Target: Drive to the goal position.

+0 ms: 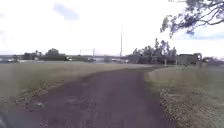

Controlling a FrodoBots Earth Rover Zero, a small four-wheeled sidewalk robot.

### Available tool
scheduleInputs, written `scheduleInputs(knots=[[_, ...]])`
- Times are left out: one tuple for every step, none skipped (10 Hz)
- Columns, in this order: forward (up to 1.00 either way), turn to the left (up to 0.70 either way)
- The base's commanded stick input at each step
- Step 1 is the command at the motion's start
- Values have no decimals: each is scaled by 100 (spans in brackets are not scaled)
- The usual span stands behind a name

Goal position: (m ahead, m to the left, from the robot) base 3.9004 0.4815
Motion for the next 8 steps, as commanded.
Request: scheduleInputs(knots=[[50, 0], [50, 0], [50, 0], [50, 0], [50, 0], [50, 0], [50, 0], [50, 0]])
